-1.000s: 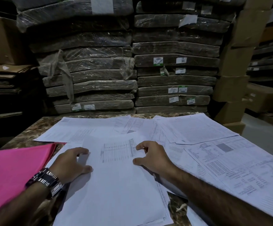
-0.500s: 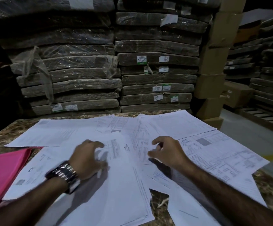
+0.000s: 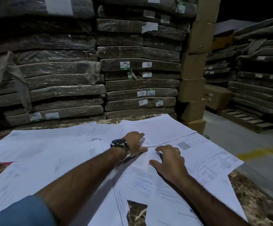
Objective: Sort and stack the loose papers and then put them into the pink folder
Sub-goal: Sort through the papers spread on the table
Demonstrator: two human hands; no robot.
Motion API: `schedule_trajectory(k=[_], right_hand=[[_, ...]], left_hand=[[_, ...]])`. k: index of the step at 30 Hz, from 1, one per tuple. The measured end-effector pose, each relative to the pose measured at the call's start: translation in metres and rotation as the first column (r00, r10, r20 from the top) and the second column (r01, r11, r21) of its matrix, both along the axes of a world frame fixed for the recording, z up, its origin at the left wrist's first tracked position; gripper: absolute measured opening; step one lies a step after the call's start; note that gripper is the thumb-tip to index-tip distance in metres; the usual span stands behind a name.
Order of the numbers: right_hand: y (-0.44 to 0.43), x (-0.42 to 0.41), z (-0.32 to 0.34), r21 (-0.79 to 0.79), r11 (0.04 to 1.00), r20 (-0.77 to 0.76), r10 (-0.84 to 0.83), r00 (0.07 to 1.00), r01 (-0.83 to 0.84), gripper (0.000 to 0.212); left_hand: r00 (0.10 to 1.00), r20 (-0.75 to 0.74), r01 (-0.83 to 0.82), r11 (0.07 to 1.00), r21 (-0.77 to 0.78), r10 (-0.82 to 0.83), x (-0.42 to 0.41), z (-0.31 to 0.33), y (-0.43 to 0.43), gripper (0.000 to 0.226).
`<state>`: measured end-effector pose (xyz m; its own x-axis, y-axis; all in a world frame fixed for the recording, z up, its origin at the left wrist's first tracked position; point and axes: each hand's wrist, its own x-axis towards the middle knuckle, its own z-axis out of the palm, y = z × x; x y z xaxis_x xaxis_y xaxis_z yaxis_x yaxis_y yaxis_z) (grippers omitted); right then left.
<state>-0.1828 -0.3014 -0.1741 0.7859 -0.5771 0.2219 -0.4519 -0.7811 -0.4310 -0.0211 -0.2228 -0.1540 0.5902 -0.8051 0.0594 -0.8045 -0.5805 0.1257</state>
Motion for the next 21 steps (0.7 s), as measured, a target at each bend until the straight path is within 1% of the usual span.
schedule_trajectory(k=[1, 3, 4, 6, 9, 11, 13, 15, 16, 18, 20, 21], right_hand=[[-0.001, 0.000, 0.000, 0.002, 1.000, 0.000, -0.001, 1.000, 0.001, 0.055], [-0.003, 0.001, -0.002, 0.009, 1.000, -0.005, -0.003, 1.000, 0.004, 0.056], [-0.004, 0.001, -0.003, 0.012, 1.000, -0.012, -0.002, 1.000, 0.003, 0.056], [-0.005, 0.001, -0.004, 0.017, 1.000, -0.020, 0.001, 1.000, 0.000, 0.057], [-0.005, 0.001, -0.001, 0.001, 1.000, -0.036, -0.003, 0.999, 0.003, 0.059], [-0.005, 0.002, -0.001, 0.014, 1.000, -0.046, -0.005, 0.999, 0.006, 0.059], [-0.007, 0.003, -0.001, 0.055, 0.998, -0.001, -0.013, 1.000, 0.013, 0.058], [-0.008, 0.002, 0.002, 0.199, 0.980, 0.125, -0.042, 0.991, 0.017, 0.055], [-0.009, 0.002, 0.005, 0.313, 0.950, 0.205, -0.079, 0.975, 0.012, 0.052], [-0.012, 0.002, 0.012, 0.553, 0.833, 0.302, -0.215, 0.929, 0.013, 0.047], [-0.017, 0.005, 0.012, 0.715, 0.699, 0.326, -0.314, 0.892, -0.015, 0.051], [-0.019, 0.007, 0.010, 0.776, 0.629, 0.337, -0.335, 0.880, -0.058, 0.049]], left_hand=[[1.000, -0.005, 0.006, 1.000, 0.022, -0.006, 0.005, -0.002, -0.004, 0.071], [1.000, 0.001, 0.029, 0.999, 0.043, -0.029, 0.011, -0.006, -0.008, 0.056], [0.999, 0.026, 0.042, 0.998, 0.053, -0.043, 0.012, -0.007, -0.010, 0.047], [0.990, 0.126, 0.056, 0.995, 0.078, -0.066, 0.013, -0.007, -0.011, 0.035], [0.967, 0.236, 0.064, 0.990, 0.129, -0.093, 0.012, -0.005, -0.014, 0.030], [0.966, 0.241, 0.064, 0.990, 0.125, -0.093, 0.011, -0.004, -0.014, 0.030], [0.973, 0.217, 0.063, 0.995, 0.080, -0.079, 0.008, 0.001, -0.011, 0.031], [0.969, 0.235, 0.066, 0.995, 0.076, -0.082, 0.002, 0.008, -0.006, 0.031], [0.963, 0.254, 0.068, 0.994, 0.083, -0.087, -0.003, 0.011, -0.003, 0.031], [0.948, 0.298, 0.083, 0.992, 0.092, -0.107, -0.018, 0.017, 0.006, 0.032], [0.930, 0.342, 0.112, 0.990, 0.089, -0.136, -0.039, 0.021, 0.018, 0.032], [0.917, 0.368, 0.125, 0.988, 0.096, -0.152, -0.051, 0.022, 0.024, 0.032]])
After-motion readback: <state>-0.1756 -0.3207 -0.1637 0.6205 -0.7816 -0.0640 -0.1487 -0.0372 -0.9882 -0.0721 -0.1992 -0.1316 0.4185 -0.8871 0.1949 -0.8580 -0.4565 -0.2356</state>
